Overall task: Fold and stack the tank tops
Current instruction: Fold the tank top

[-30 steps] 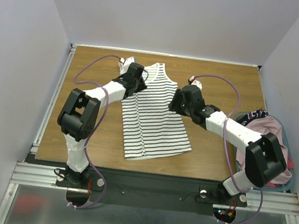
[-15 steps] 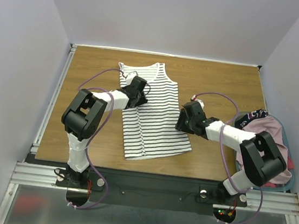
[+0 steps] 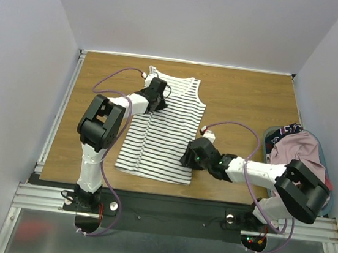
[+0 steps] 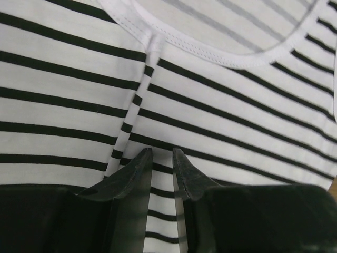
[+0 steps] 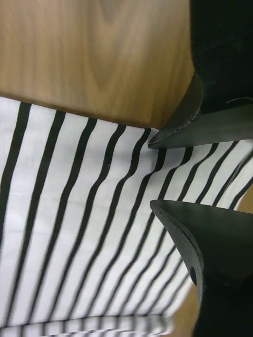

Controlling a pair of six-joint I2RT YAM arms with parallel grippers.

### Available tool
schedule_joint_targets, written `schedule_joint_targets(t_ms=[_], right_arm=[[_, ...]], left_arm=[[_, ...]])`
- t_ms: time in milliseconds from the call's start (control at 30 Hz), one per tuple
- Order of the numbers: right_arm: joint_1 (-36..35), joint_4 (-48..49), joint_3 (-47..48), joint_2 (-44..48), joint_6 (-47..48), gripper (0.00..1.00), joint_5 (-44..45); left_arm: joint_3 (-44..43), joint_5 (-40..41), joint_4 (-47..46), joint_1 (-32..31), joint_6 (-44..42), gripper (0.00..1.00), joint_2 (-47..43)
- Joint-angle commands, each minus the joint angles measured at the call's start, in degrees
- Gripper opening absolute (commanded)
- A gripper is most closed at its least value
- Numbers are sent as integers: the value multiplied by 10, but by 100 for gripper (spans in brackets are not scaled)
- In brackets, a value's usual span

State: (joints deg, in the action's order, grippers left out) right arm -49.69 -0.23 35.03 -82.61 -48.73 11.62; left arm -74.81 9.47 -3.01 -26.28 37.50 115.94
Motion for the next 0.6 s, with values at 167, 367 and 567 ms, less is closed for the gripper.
schedule_joint_targets(t_ms=[167,367,567], right_arm=[[-69,16,-27,30,-84,53,75],[35,-19,14,91,-6,55,47],[202,-30,100,36,76,54,-41]], left_arm=[[-59,-18,52,16,-60,34,16],[-4,-29,11,-1,-75,41,-74],[79,4,10,-66,-69,43,-211]])
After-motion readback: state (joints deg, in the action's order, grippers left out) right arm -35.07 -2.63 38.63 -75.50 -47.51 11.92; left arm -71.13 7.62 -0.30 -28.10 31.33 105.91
